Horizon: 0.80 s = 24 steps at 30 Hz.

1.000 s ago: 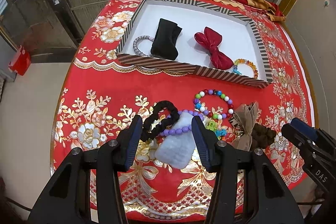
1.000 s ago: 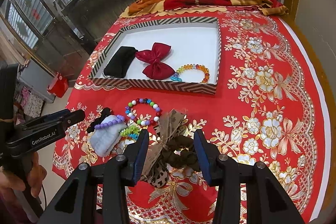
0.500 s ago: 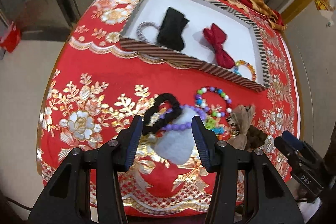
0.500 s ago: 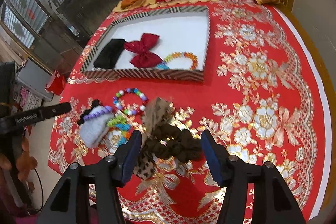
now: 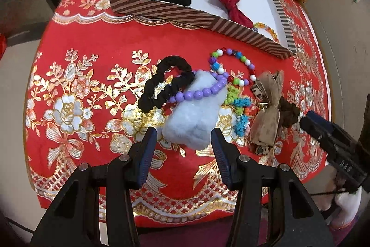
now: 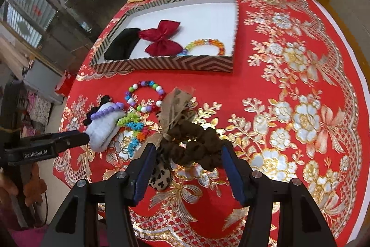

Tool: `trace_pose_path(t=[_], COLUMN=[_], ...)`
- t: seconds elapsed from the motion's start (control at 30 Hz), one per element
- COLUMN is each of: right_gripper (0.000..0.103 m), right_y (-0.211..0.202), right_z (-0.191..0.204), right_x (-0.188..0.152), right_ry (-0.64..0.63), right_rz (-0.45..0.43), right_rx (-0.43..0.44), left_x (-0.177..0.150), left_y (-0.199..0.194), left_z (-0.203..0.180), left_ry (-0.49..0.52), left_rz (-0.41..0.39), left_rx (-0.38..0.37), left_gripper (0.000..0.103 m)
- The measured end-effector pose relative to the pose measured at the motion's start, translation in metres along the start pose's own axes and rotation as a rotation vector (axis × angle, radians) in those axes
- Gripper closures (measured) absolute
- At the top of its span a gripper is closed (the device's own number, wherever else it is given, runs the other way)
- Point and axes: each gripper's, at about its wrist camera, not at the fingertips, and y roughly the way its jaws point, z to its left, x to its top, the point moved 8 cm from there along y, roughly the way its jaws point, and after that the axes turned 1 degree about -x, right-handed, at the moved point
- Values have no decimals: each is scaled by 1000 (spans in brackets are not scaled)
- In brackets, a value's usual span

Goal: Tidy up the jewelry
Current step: 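Grasp the white fluffy pouch with the left gripper while the right grasps the brown scrunchie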

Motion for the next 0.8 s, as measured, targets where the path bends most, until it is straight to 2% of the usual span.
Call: trace_pose_path(t=[0.07, 0.5, 0.53, 0.57, 0.67, 0.77, 0.8], right_gripper=[47, 47, 47, 47, 47, 64, 66], right_y=[4, 16, 18, 21, 28, 33, 35], right_z=[0, -23, -24, -25, -29, -33, -33], right_x=[0, 3, 3, 3, 1, -2, -4], right_ry=[1, 17, 16, 16, 21, 37, 39], right_rz=[9, 37, 42, 45, 42, 31, 33], right_rx=[0, -54, -60, -63, -60, -55, -54], left_x=[1, 8, 8, 9, 8, 7, 6], left_y=[3, 28, 30, 30, 32, 27, 25], left_z=[-1, -14, -14, -15, -16, -16, -15], left_ry=[-1, 38, 37, 40, 57, 64, 66], left_rz=[-2, 28, 31, 30, 33, 27, 28], left_rx=[-4, 28, 26, 24, 10, -9, -18], left_gripper=[41, 42, 43, 53, 63, 70, 73])
